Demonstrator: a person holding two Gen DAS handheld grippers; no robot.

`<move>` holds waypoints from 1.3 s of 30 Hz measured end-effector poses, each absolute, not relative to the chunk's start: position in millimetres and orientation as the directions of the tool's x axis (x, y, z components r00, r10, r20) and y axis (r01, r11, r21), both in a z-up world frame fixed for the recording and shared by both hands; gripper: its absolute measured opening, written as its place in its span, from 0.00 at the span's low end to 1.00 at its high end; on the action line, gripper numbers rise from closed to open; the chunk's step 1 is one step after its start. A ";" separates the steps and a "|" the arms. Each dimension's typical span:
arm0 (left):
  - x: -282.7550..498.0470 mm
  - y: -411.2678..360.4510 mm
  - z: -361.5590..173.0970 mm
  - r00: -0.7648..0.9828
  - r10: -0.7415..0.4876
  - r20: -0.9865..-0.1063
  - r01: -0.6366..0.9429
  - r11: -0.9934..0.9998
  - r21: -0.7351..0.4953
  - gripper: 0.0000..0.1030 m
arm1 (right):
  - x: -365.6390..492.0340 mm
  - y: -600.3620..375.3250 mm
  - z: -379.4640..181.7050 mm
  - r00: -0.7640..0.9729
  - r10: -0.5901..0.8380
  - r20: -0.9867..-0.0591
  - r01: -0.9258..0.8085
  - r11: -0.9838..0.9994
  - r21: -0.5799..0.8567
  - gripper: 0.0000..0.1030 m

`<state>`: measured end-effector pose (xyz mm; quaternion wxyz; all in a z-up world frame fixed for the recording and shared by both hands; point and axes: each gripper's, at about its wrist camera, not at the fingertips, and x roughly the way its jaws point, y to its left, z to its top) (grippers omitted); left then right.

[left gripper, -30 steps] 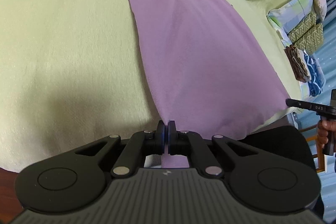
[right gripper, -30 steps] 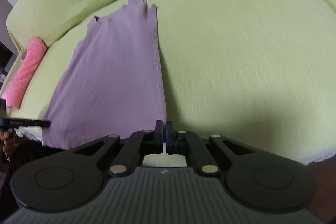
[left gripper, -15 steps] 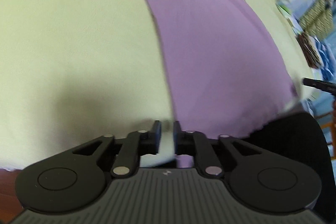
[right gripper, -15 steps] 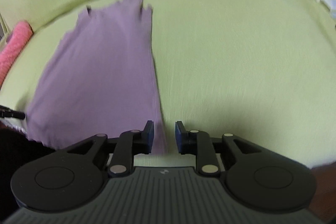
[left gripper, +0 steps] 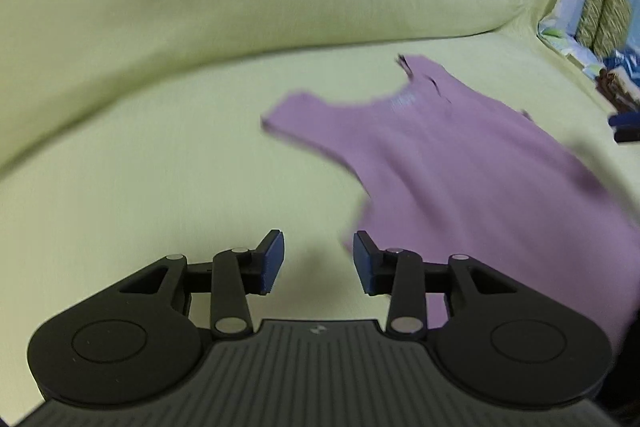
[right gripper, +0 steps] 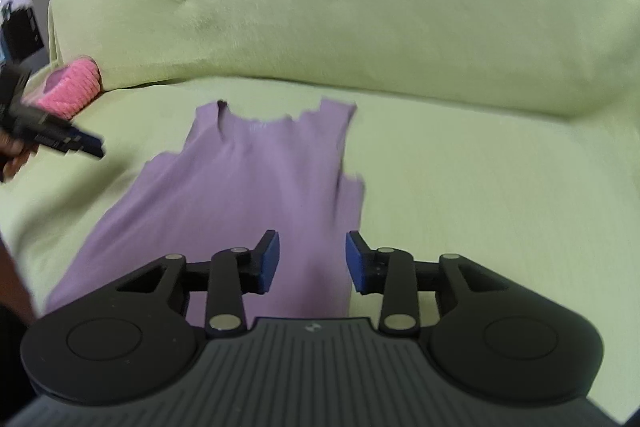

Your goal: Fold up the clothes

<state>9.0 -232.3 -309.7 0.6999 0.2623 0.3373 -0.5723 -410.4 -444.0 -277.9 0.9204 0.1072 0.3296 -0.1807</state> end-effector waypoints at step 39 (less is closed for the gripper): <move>95.2 -391.6 -354.0 -0.150 -0.465 -0.872 0.986 -0.130 -0.100 0.18 | -157.4 -601.8 -361.4 0.648 -0.068 -0.759 0.198 0.977 0.081 0.50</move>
